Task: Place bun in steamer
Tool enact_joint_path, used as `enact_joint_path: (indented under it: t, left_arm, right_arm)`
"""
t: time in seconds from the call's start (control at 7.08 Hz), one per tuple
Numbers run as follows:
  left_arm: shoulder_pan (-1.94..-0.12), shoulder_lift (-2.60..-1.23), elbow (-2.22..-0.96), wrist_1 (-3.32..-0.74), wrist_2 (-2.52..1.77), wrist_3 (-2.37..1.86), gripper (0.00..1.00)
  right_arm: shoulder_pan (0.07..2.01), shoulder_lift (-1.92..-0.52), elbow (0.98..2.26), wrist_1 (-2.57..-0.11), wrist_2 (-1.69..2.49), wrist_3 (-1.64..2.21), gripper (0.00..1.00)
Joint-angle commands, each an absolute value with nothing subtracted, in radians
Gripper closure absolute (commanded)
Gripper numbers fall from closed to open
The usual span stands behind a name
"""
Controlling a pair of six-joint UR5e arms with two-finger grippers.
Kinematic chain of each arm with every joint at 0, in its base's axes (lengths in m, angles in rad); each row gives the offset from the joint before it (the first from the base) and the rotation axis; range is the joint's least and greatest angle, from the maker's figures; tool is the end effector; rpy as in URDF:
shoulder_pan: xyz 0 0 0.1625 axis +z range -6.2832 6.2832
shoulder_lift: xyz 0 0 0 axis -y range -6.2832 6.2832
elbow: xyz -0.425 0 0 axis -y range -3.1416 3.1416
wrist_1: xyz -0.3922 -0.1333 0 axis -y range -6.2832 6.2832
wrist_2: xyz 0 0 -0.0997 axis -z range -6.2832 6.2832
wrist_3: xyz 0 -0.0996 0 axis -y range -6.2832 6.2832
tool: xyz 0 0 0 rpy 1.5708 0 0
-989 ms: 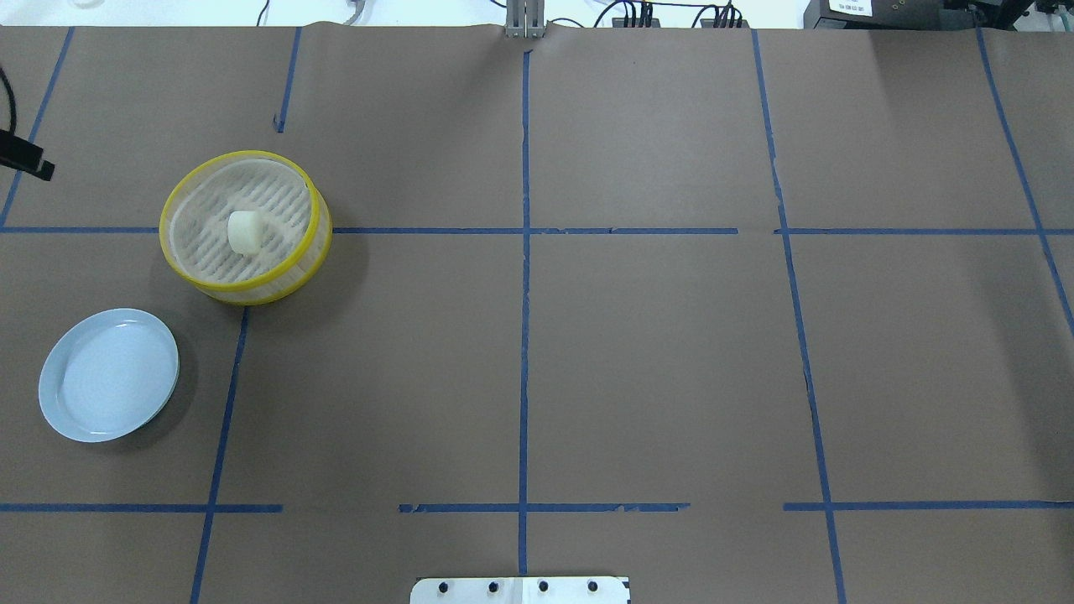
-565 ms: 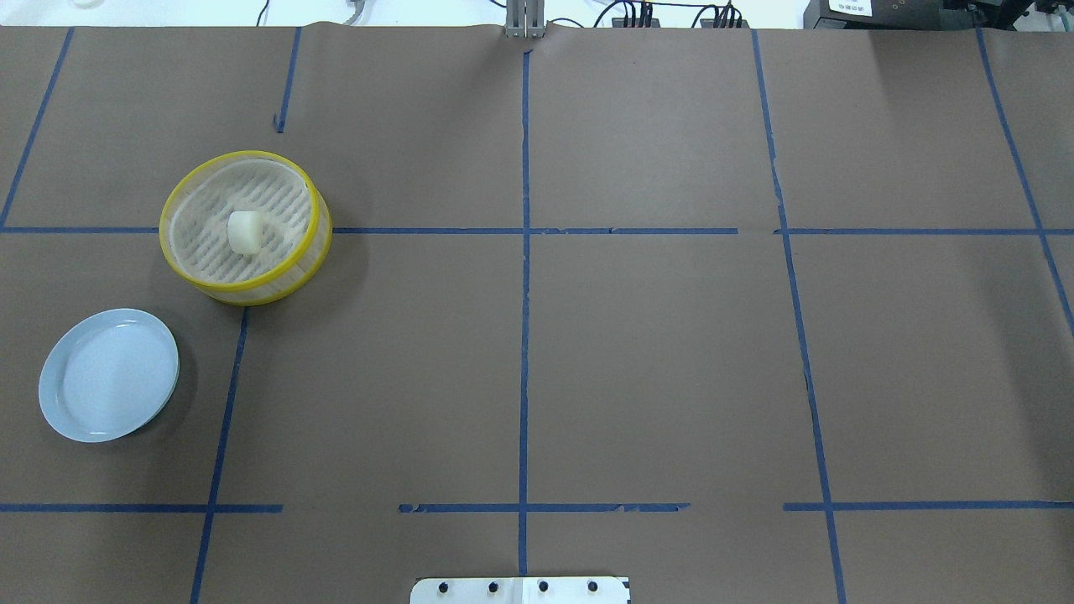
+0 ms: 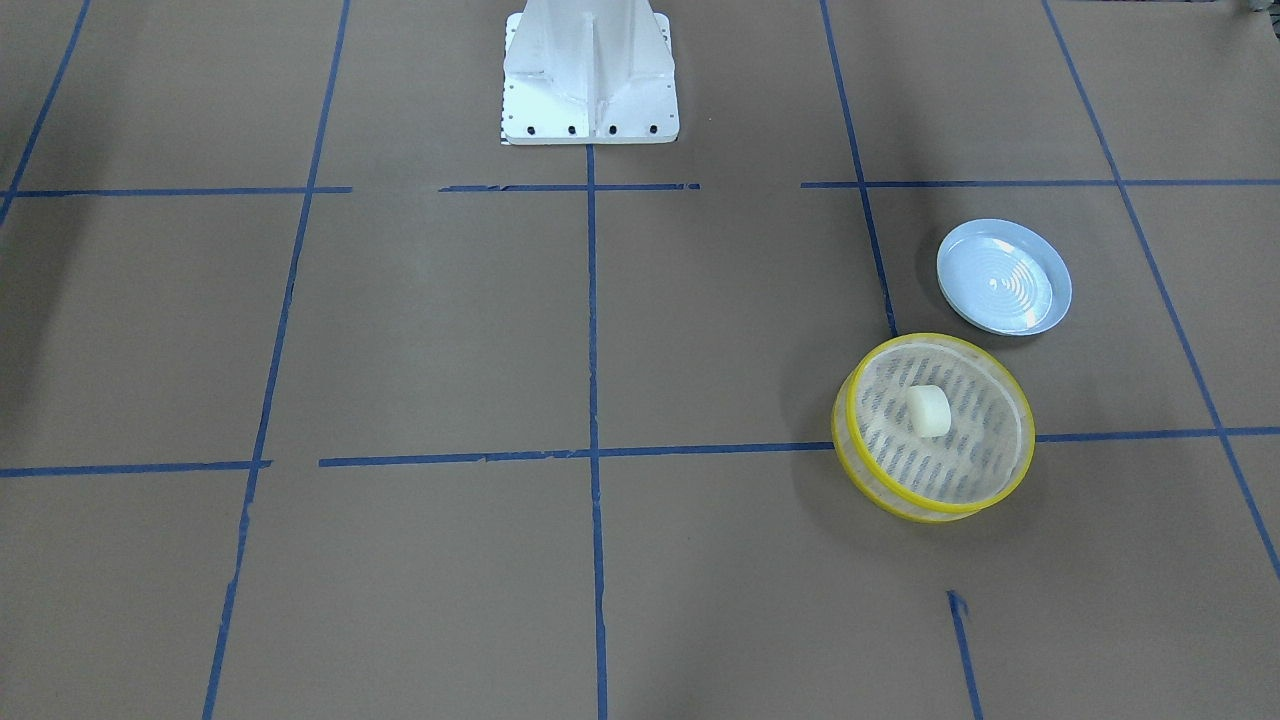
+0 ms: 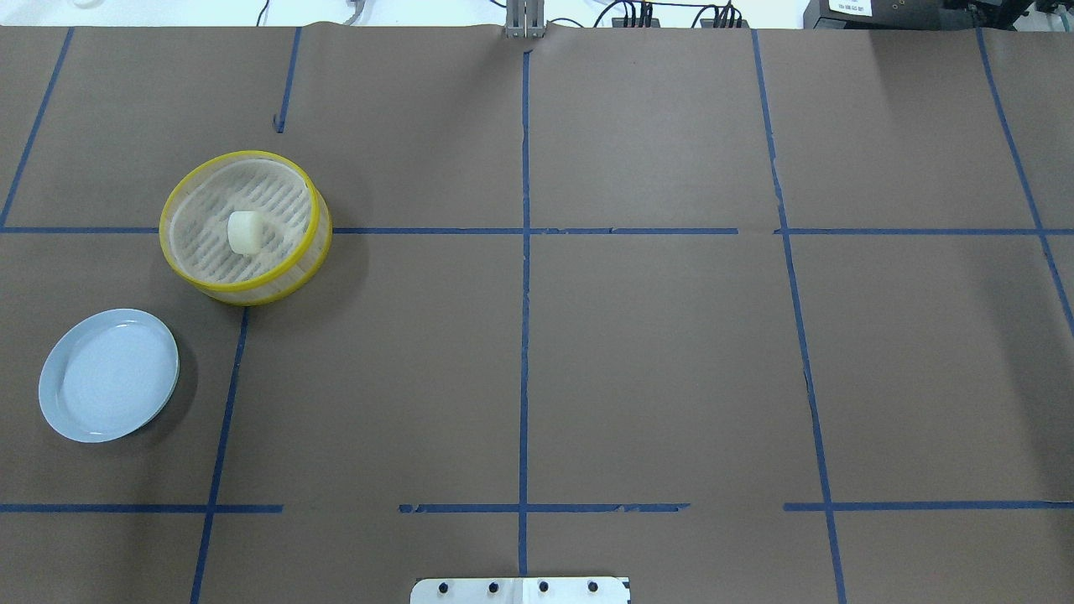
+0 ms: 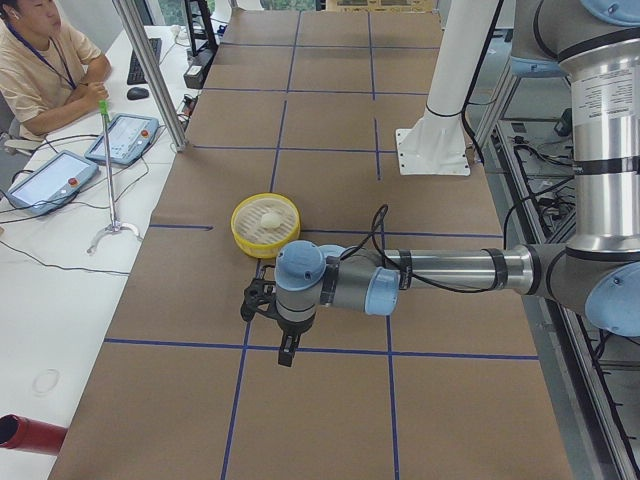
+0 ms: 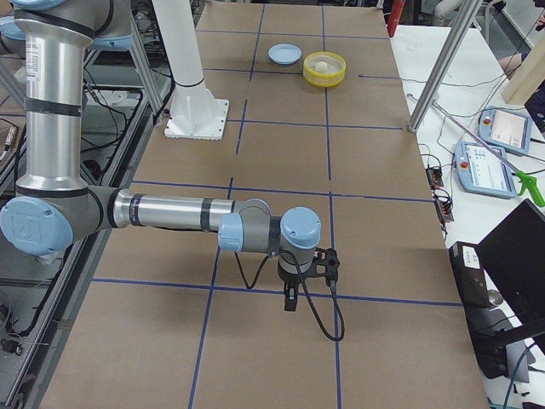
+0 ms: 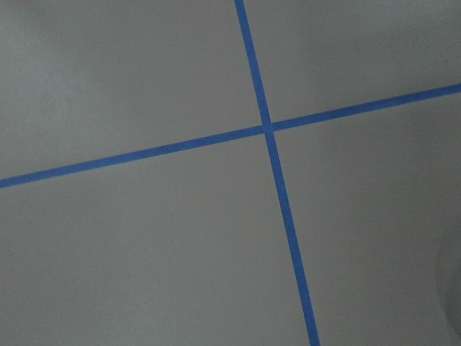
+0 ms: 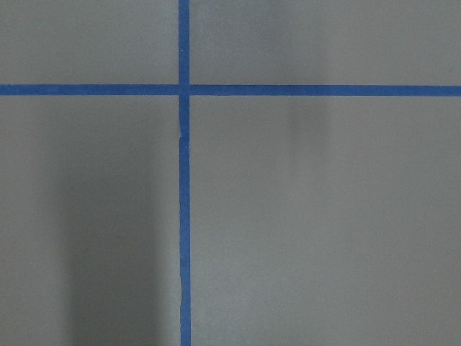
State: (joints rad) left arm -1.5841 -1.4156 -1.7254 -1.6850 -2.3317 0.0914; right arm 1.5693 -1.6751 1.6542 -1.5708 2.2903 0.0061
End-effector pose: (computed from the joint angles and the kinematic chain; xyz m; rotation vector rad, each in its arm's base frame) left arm -0.0704 -0.4328 0.6430 0.1478 0.7538 0.1174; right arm 0.0670 -0.4461 0.6704 -0.0227 -0.7194 0.0119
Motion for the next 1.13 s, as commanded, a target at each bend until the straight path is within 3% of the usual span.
enact_joint_path:
  t: [0.0,0.99]
  left_arm:
    - [-1.589,-1.425,-1.767,-1.567,-2.335,0.092,0.00]
    - [-1.592,-1.397,-1.770,-1.548,-2.326,0.103,0.00]
  right_arm:
    - [1.569,-1.675,1.654,-1.571,2.290,0.006,0.00]
    - [1.569,-1.675,1.654,-1.571,2.290,0.006,0.00]
